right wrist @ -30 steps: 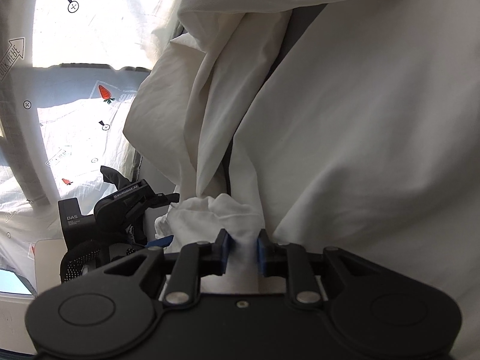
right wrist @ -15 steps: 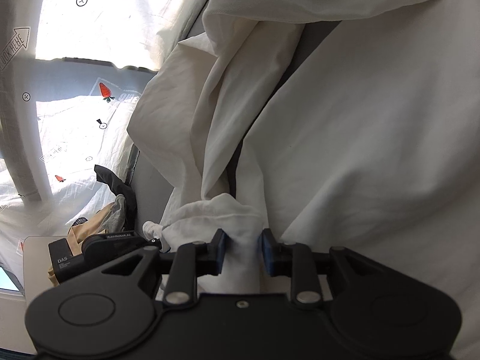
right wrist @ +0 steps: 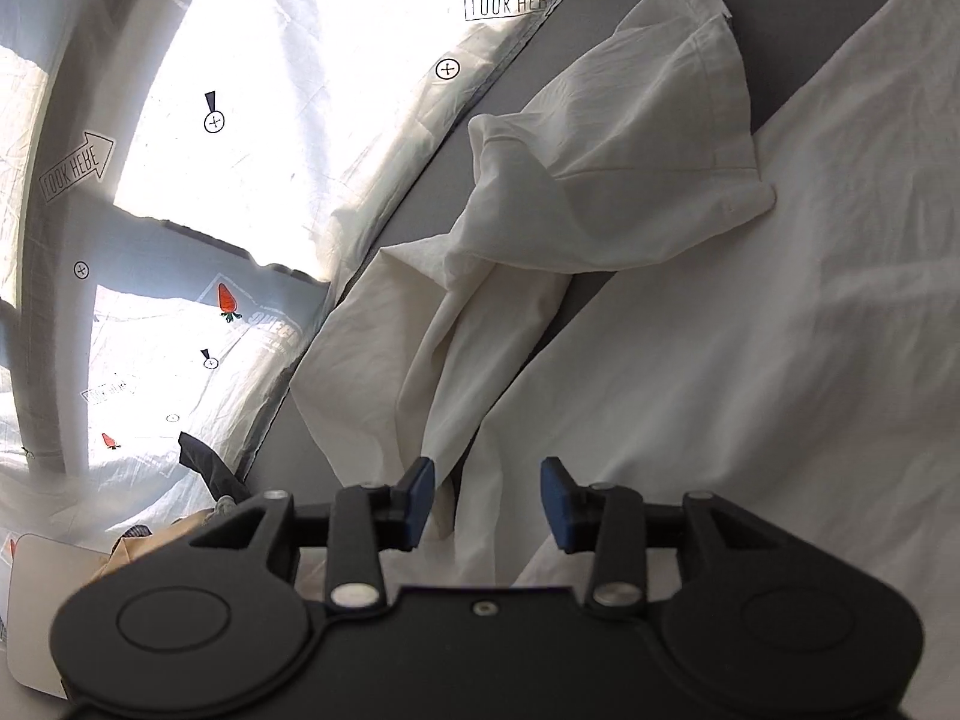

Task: Fold clothes

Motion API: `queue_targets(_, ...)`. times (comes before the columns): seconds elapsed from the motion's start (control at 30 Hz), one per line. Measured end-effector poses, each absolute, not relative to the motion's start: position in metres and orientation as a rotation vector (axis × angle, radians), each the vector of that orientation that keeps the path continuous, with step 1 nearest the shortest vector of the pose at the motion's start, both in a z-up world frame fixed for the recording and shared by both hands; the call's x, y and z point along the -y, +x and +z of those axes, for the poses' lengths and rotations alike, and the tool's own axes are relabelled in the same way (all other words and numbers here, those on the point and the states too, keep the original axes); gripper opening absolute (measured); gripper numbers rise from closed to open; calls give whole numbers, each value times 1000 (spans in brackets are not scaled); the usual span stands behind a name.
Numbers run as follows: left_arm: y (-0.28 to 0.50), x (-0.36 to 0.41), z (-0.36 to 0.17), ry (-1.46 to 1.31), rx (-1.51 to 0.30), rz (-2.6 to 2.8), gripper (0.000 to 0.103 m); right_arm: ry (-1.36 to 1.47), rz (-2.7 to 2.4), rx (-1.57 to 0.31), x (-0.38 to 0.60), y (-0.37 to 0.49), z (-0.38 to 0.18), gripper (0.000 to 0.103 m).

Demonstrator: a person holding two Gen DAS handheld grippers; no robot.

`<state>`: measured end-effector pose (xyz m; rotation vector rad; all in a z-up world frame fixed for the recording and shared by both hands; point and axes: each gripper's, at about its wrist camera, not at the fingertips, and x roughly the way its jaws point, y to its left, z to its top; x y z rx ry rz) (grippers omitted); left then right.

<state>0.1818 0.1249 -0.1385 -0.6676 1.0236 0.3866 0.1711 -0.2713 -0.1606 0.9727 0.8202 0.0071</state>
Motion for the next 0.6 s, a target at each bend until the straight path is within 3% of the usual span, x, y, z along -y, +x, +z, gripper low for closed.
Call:
queue_targets(0.43, 46, -163, -152, -744, -1091, 454, 7, 912, -164, -880, 285, 112, -172, 42)
queue_targets(0.6, 20, -180, -172, -932, -1083, 455, 8, 886, -183, -890, 287, 112, -172, 42)
